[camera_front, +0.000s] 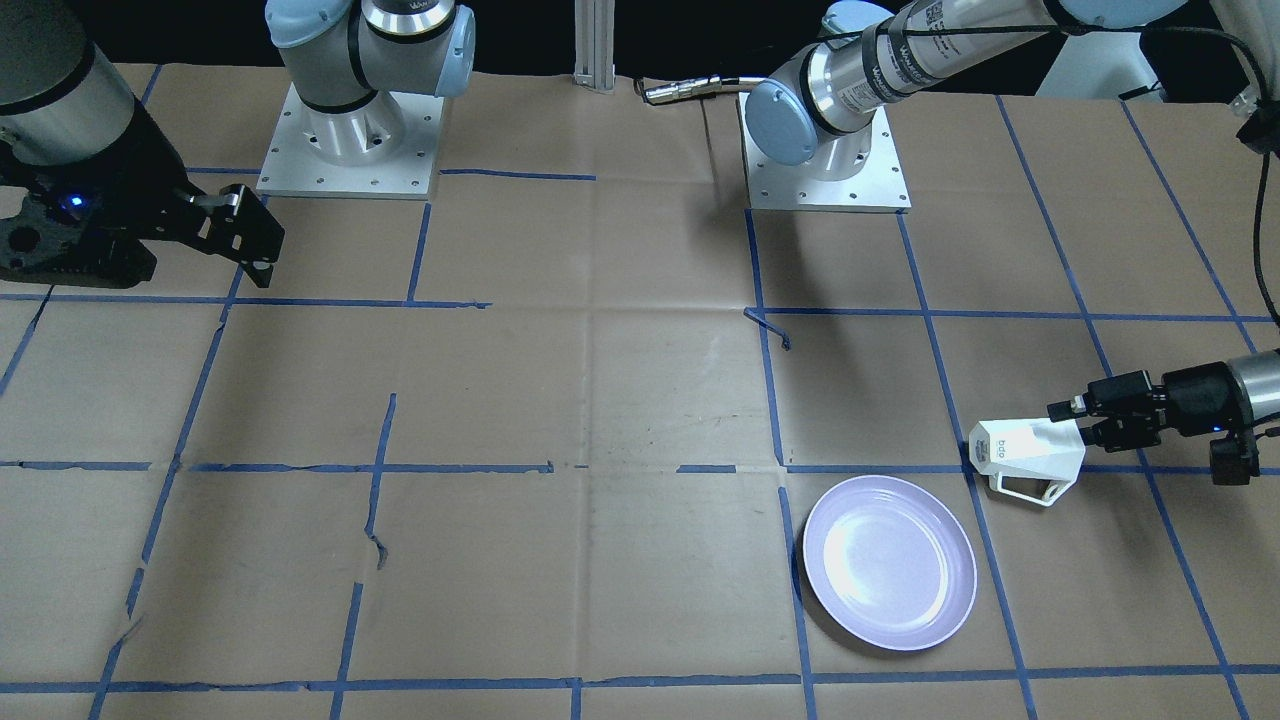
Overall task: Flip cup and place on plate
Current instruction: 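Grasp the white cup with the left gripper and lift it upright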
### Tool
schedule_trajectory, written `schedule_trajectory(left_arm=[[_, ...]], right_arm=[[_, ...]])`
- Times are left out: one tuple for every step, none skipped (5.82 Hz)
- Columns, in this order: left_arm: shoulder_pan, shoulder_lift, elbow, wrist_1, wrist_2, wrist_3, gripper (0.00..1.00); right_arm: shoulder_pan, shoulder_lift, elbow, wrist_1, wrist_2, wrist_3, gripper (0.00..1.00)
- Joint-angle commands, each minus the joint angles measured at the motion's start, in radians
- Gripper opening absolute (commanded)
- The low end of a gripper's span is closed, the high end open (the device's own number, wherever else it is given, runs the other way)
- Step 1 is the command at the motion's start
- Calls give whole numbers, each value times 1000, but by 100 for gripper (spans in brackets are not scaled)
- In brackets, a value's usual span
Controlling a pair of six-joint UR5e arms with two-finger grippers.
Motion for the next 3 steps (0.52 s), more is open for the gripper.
schedule_trajectory(left_arm=[[-27,7,1,-9,0,-3,18],[-35,25,3,-27,-1,-21,2],[-33,51,21,-29,-52,-76,0]], right_arm=[[0,0,0,0,0,0,100],[0,0,0,0,0,0,100],[0,0,0,0,0,0,100]])
